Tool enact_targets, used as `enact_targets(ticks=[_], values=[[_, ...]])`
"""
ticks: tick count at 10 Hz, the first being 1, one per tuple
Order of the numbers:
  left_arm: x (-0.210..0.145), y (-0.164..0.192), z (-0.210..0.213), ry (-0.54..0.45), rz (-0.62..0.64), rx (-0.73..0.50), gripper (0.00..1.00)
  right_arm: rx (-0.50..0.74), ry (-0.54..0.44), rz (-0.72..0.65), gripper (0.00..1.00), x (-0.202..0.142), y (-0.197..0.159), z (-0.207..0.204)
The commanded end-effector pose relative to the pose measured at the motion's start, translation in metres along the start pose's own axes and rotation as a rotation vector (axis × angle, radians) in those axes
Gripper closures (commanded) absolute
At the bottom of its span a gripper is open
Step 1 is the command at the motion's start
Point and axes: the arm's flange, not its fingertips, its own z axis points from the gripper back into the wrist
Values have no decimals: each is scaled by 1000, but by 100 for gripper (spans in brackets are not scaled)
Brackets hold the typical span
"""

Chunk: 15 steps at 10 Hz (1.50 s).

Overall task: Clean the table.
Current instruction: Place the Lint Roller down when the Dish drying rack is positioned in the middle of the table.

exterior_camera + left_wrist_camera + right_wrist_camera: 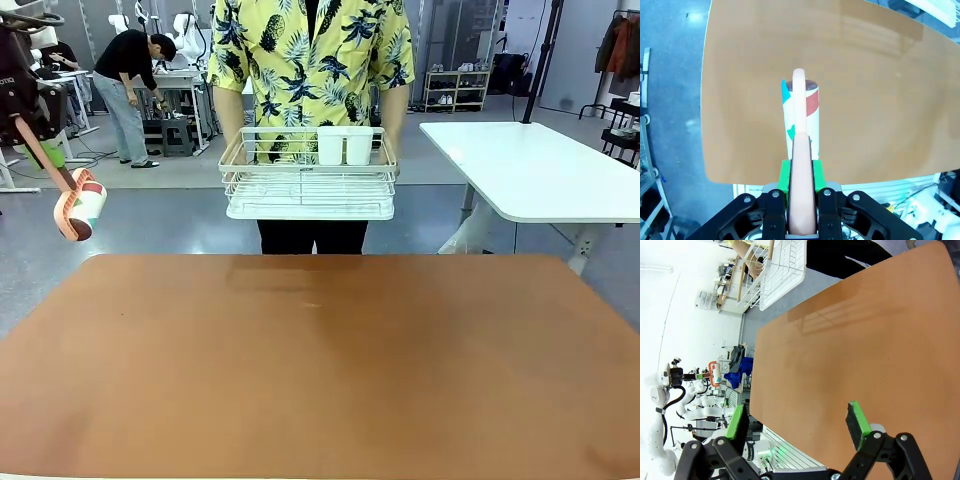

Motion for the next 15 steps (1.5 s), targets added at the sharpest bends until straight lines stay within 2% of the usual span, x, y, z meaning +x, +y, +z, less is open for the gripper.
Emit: enact_targets(ticks=[1, 15], values=[[0, -1, 6, 13, -3, -1, 79, 17, -10, 12, 0, 1, 2, 0], [0, -1, 6, 13, -3, -1, 79, 17, -10, 12, 0, 1, 2, 0]])
